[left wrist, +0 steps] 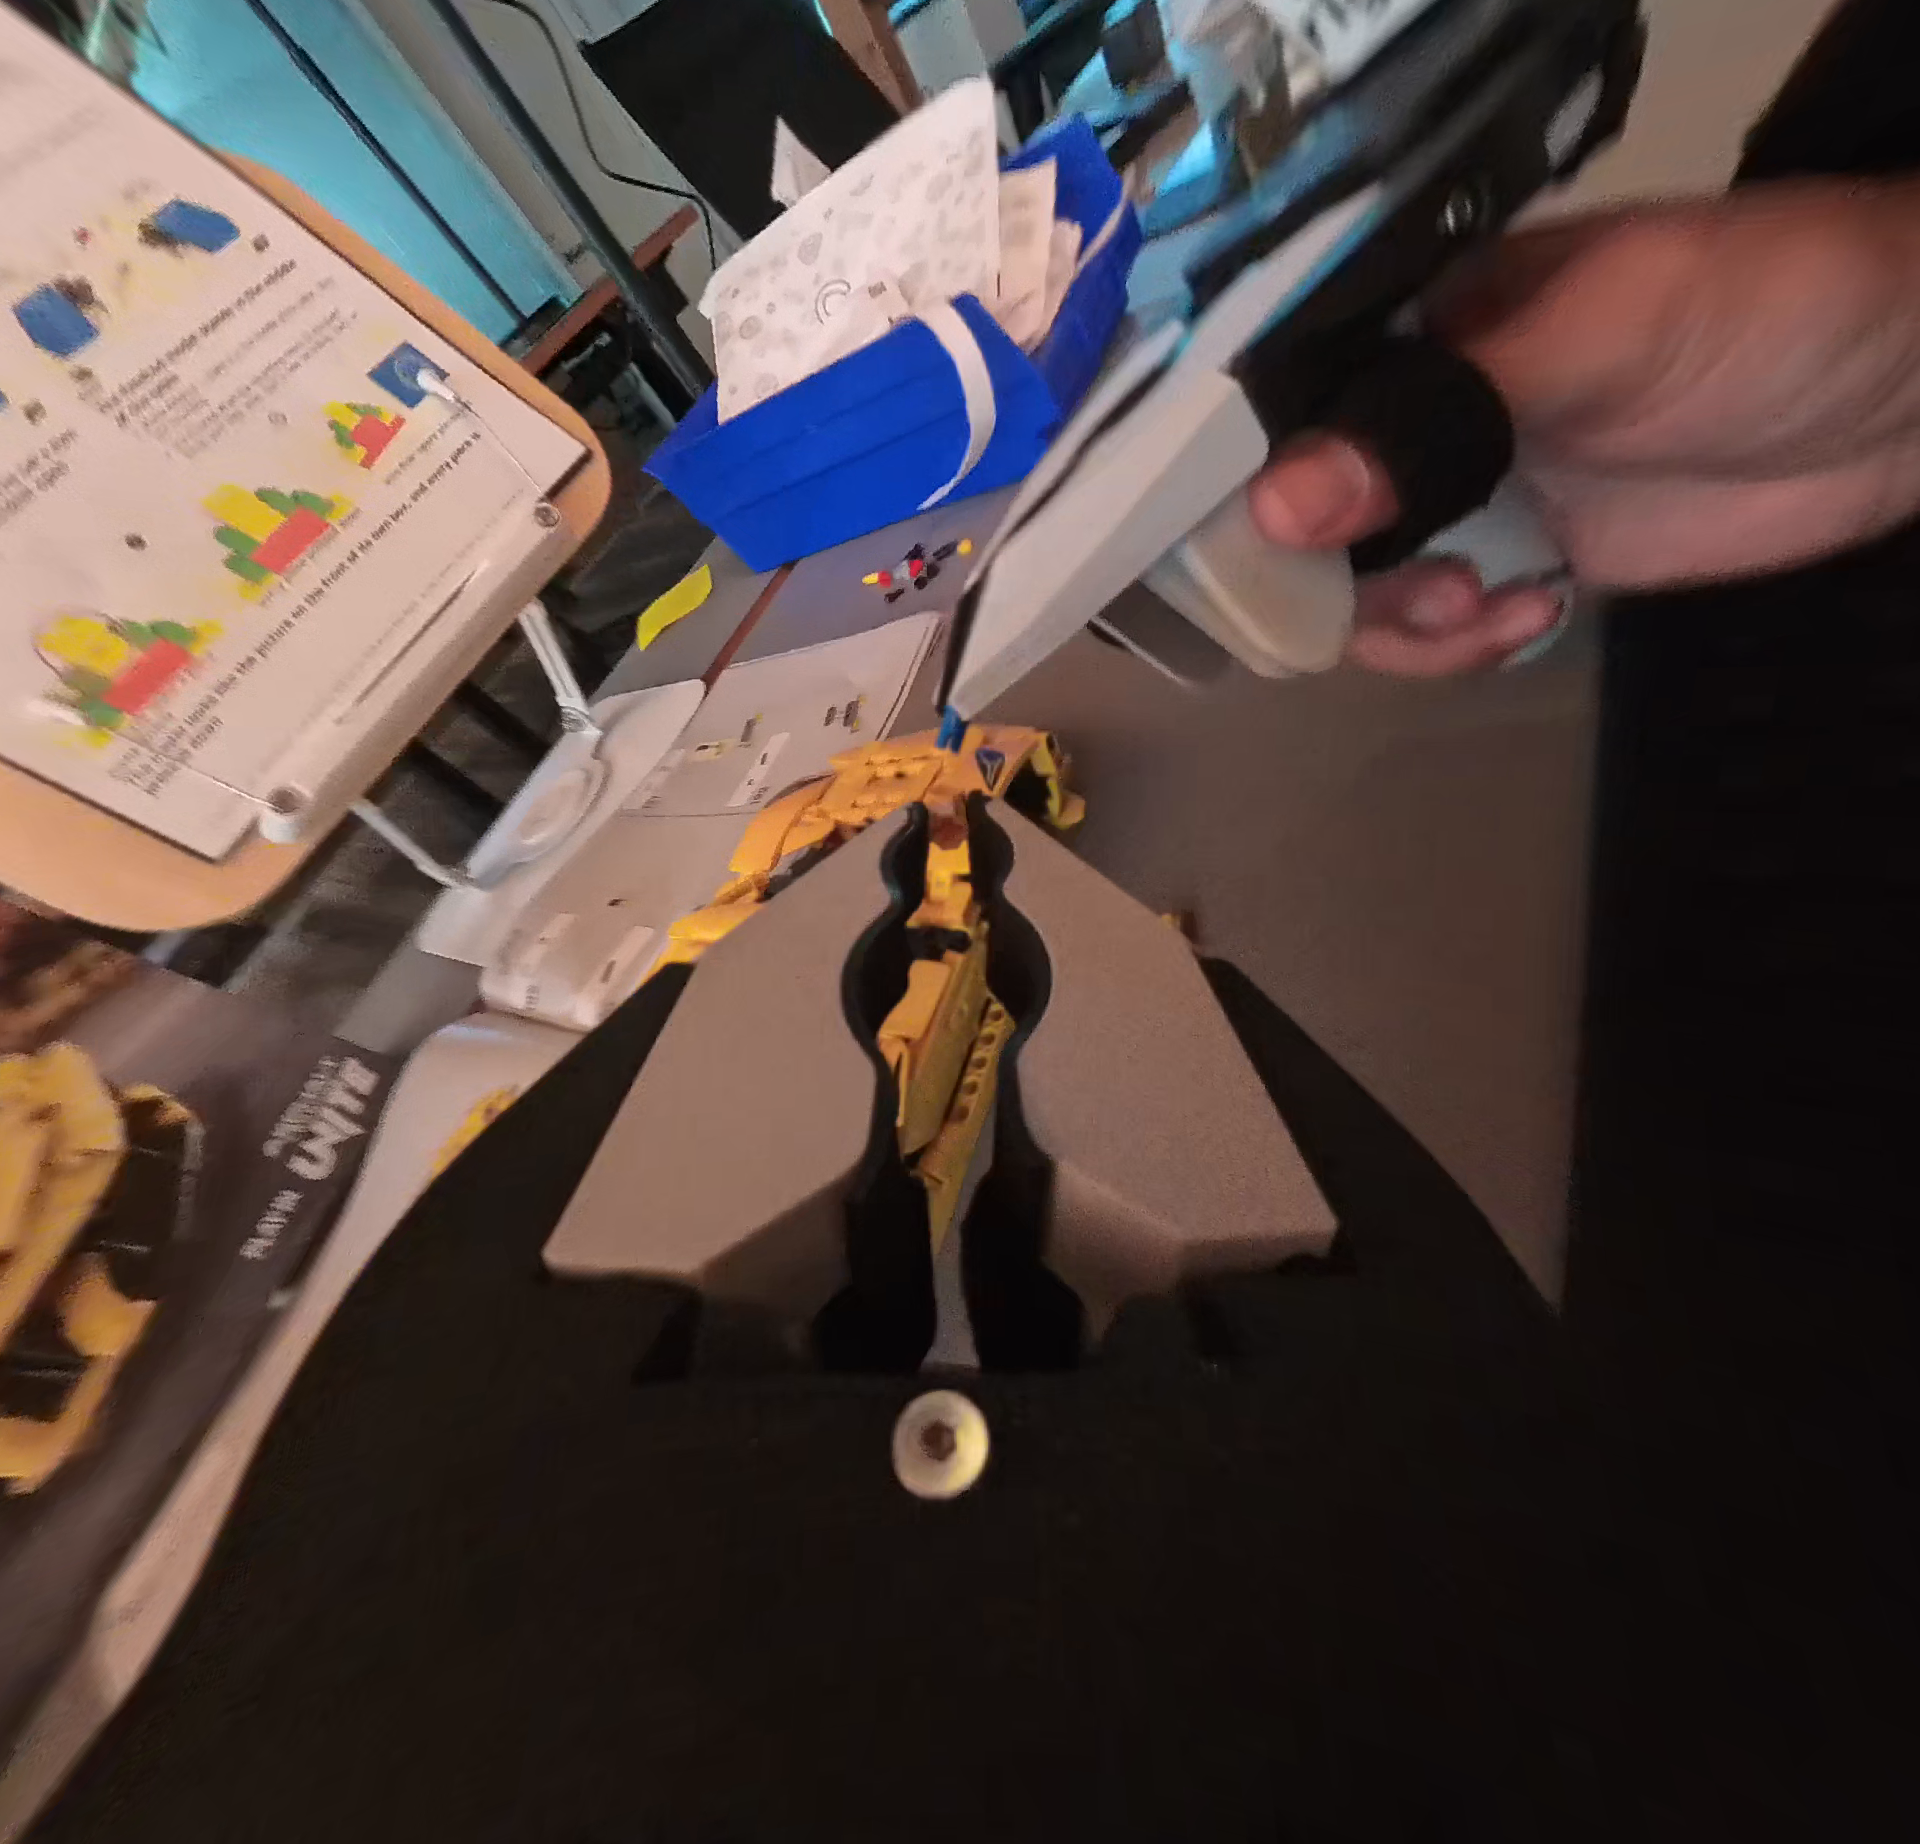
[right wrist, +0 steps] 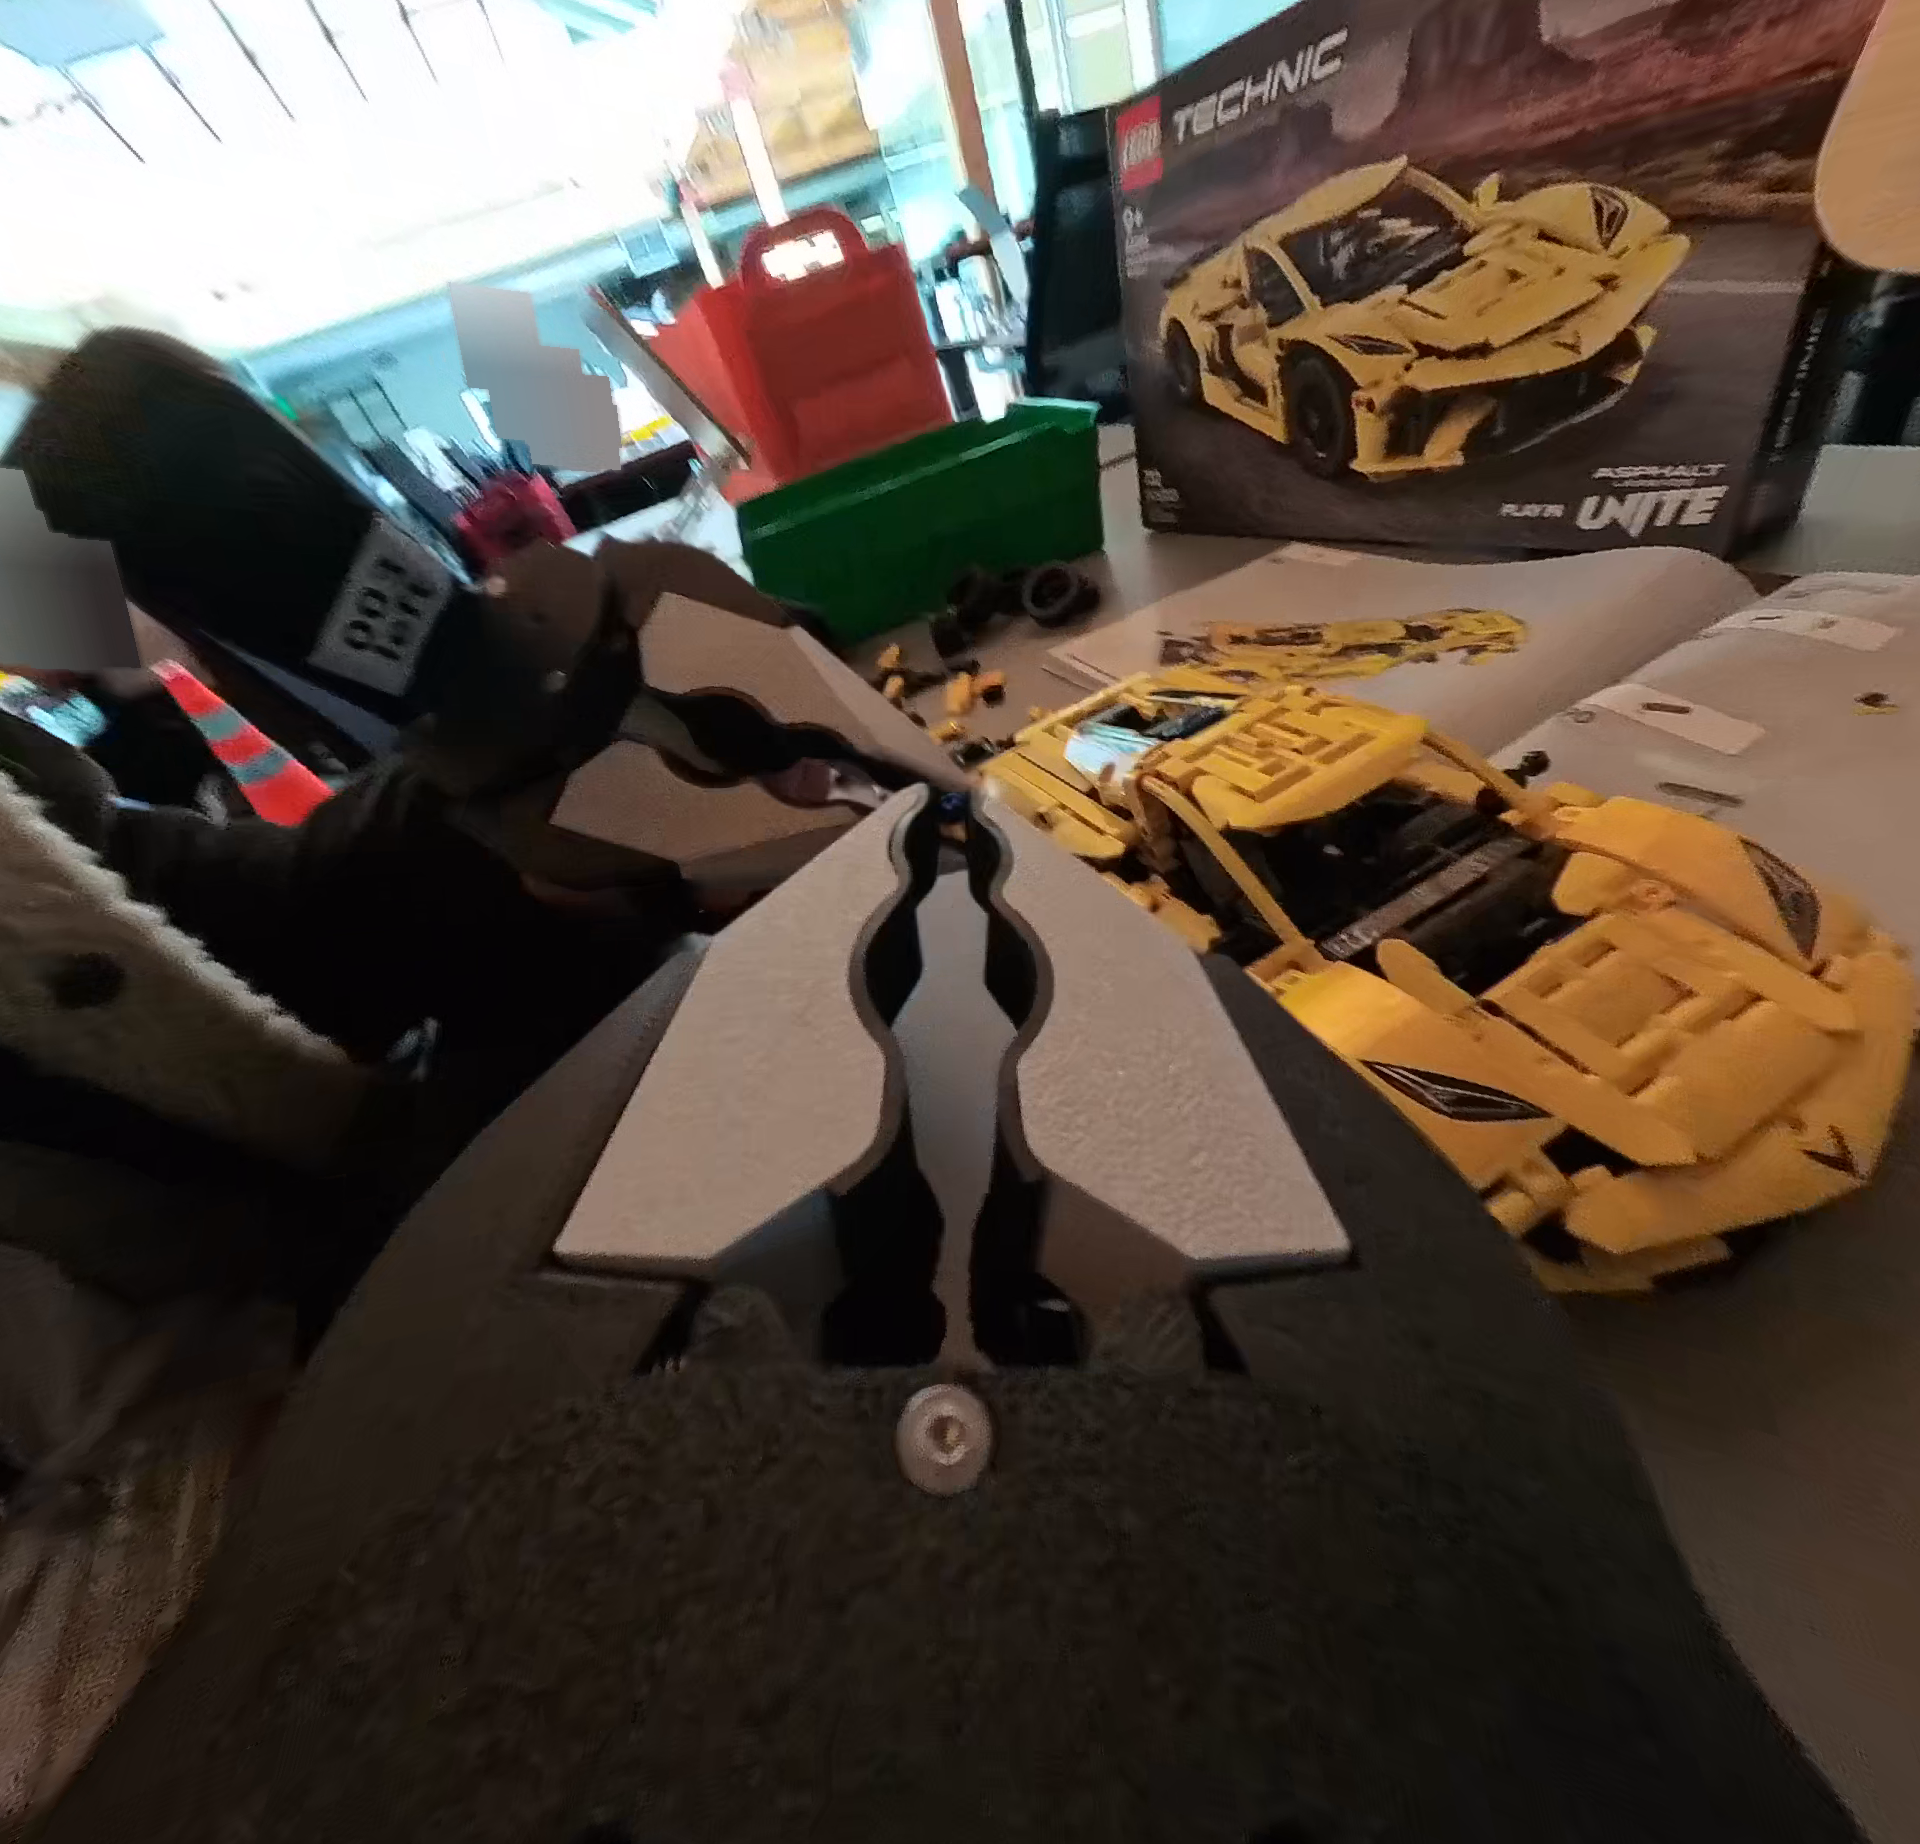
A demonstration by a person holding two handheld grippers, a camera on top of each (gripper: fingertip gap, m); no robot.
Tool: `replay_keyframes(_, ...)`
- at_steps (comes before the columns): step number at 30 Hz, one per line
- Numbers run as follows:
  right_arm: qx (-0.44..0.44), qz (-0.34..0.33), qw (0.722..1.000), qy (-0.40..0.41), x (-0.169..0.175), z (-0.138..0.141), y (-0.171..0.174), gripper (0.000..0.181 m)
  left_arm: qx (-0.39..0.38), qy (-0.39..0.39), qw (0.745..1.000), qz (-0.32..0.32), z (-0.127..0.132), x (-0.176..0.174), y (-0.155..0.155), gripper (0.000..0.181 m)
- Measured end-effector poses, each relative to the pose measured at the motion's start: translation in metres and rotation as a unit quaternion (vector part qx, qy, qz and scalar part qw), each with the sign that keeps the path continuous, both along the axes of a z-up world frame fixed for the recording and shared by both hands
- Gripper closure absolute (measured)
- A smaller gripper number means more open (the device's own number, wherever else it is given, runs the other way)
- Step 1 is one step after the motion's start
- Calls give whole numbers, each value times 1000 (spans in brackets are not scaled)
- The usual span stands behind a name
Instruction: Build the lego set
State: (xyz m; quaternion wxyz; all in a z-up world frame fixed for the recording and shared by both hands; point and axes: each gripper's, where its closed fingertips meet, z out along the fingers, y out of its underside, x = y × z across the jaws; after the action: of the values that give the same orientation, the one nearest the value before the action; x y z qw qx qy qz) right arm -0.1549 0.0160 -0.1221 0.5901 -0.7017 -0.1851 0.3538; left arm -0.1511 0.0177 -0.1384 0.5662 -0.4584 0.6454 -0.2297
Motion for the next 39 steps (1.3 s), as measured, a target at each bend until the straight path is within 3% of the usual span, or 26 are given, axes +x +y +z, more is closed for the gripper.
replay_keyframes(11, -6, -35, 989, -145, 0, -25, 5, 178, 141, 56, 988, 11, -15, 2, 2, 175)
replay_keyframes(16, -28, -14, 992, -124, -2, -29, 3, 178, 152, 72, 986, 7, -19, 0, 0, 176)
replay_keyframes(20, -67, 18, 996, -56, -5, -29, 0, 178, 161, 69, 984, 1, -16, 1, -5, 176)
replay_keyframes(25, -57, 16, 996, -64, -6, -28, 1, 178, 166, 69, 984, 6, -14, 0, -5, 176)
replay_keyframes(29, -44, 26, 999, -5, -4, -16, 0, 177, 128, 28, 991, -3, -3, 0, -7, 175)
replay_keyframes(31, -45, 63, 994, 82, -4, 0, -8, 172, 92, -5, 996, -18, 7, -1, -10, 175)
replay_keyframes(34, -103, 145, 959, 221, -3, 12, -16, 154, 89, -49, 993, -61, 20, -3, -24, 174)
replay_keyframes(37, -148, 256, 898, 326, -11, 31, -35, 149, 96, -76, 987, -99, 27, -4, -38, 174)
replay_keyframes(39, -171, 269, 886, 337, -11, 27, -37, 158, 101, -86, 986, -105, 30, -5, -39, 174)
